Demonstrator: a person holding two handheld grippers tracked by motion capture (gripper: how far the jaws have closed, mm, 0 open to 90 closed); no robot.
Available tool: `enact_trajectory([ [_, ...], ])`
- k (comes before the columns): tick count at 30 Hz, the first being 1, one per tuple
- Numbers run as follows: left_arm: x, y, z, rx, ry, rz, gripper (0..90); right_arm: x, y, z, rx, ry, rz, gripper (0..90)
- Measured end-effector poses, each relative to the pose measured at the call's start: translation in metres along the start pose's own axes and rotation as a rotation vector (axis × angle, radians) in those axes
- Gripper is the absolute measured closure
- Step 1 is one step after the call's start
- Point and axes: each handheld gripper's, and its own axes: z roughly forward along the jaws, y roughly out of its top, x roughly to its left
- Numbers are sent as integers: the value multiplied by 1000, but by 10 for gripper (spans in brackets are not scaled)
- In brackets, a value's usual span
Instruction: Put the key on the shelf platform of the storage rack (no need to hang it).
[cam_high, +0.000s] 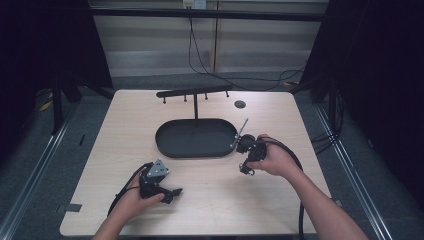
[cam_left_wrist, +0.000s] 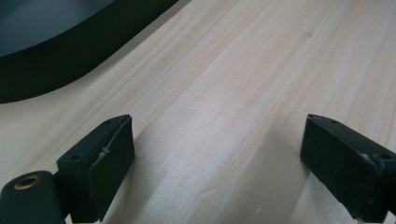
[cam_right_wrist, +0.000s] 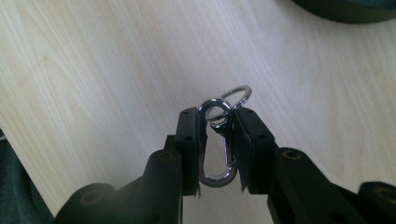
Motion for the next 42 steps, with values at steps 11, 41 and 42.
enact_trajectory([
  [11,0,0,0,0,4,3,97,-7,13,-6,-2,-23,-3,726],
  [41,0,0,0,-9,1,-8,96,-18,45,-11,-14,-51,-15,724],
  [42,0,0,0,-9,5,-4,96,-19,46,-12,-9,-54,-17,724],
])
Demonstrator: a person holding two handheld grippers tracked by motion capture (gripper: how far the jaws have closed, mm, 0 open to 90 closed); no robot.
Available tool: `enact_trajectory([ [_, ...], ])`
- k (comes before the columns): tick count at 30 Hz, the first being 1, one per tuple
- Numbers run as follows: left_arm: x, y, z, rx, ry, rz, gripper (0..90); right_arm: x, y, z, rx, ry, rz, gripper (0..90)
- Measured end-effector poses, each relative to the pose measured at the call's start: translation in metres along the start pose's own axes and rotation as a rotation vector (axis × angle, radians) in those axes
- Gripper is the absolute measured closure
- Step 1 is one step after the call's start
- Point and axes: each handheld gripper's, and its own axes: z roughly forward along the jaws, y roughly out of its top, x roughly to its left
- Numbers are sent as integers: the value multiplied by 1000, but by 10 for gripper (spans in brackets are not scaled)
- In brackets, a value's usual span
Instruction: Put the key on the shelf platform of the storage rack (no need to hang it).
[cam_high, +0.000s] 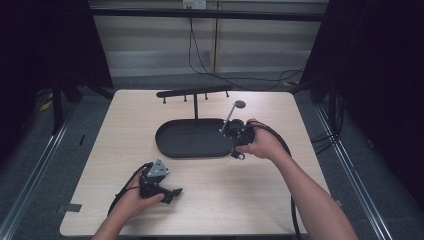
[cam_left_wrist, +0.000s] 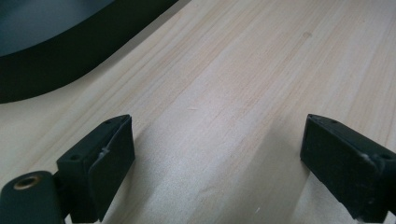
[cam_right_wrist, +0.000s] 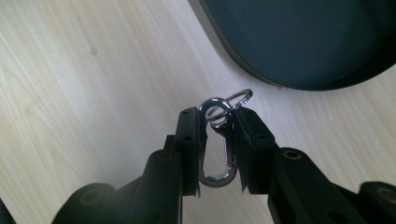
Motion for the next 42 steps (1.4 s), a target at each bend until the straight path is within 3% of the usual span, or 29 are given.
enact_trajectory([
  [10,0,0,0,-2,-1,2,96,-2,5,0,-8,3,19,724],
  [23,0,0,0,2,-1,-2,96,-8,14,-1,10,-9,12,723],
  [42,0,0,0,0,-1,2,95,-18,27,-1,-12,-24,12,723],
])
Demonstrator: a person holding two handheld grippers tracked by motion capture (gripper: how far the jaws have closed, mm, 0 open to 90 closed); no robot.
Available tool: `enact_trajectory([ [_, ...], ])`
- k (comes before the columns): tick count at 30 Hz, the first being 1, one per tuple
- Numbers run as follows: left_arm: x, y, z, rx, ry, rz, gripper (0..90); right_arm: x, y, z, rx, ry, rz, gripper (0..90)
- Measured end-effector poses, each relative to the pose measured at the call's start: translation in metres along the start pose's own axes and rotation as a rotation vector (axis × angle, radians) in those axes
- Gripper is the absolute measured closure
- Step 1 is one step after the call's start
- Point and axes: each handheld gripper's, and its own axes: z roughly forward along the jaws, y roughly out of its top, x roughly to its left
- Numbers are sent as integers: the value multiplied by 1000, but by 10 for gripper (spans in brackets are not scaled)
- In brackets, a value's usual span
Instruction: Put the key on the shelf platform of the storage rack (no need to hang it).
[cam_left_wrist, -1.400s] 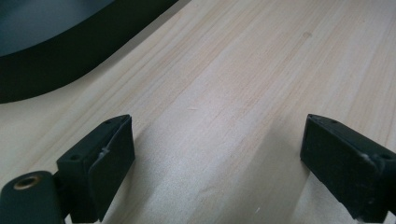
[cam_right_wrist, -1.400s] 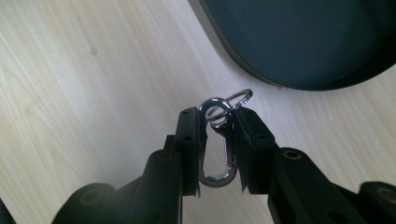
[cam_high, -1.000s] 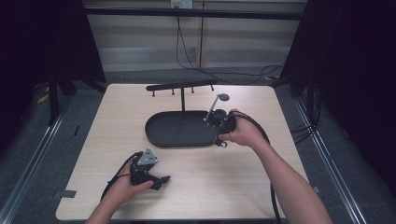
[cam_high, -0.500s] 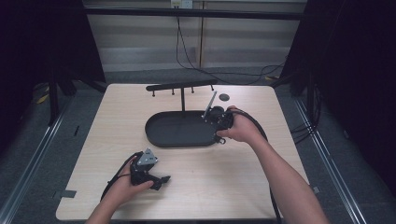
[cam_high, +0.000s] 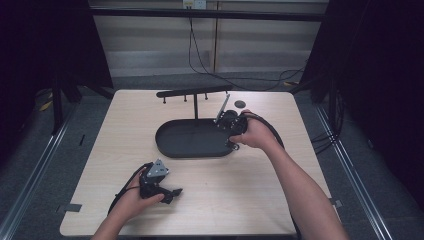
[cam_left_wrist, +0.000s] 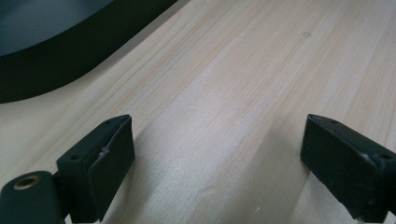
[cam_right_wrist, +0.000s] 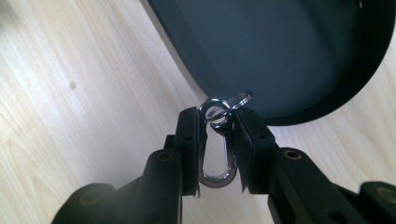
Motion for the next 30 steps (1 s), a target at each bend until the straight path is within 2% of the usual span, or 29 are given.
enact_trajectory([
  [6,0,0,0,3,0,-1,95,-3,4,3,-13,-4,6,722],
  [20,0,0,0,4,-5,-4,95,-10,17,7,-17,-35,-21,718],
  [26,-1,0,0,2,-6,-5,94,-14,21,14,-42,-41,-11,717],
  [30,-1,-1,0,4,-8,-5,94,-15,23,19,-39,-49,-11,716],
])
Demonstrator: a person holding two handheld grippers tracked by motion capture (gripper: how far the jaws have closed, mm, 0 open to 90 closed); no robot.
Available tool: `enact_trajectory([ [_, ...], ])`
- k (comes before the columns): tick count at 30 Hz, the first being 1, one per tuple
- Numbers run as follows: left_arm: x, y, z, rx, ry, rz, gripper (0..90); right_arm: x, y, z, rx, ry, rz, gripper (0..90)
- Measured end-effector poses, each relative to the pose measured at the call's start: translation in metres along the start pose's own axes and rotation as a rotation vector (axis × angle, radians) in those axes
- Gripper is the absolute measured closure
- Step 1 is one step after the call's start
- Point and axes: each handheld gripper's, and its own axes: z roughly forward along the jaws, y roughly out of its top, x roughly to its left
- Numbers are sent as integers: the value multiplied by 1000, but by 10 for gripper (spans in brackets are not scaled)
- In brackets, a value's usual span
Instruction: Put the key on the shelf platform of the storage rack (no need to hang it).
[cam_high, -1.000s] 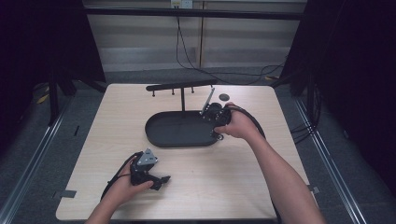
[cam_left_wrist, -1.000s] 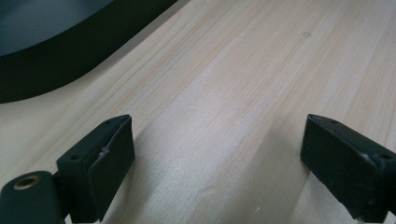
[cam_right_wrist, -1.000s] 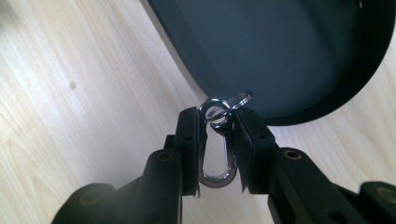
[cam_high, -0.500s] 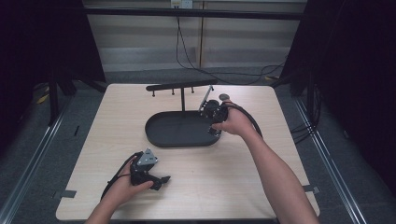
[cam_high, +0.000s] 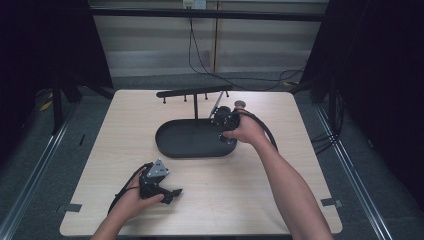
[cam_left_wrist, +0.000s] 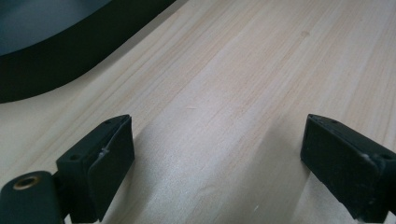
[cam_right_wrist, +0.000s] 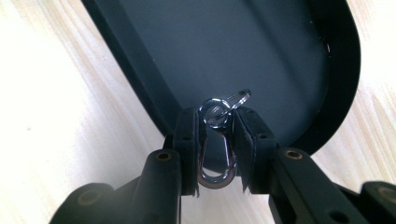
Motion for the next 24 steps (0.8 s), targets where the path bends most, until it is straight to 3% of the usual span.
enact_trajectory([
  [17,0,0,0,-3,1,2,91,2,2,26,-19,1,-18,715],
  [24,0,0,0,-2,0,3,91,1,1,33,-25,3,-2,714],
])
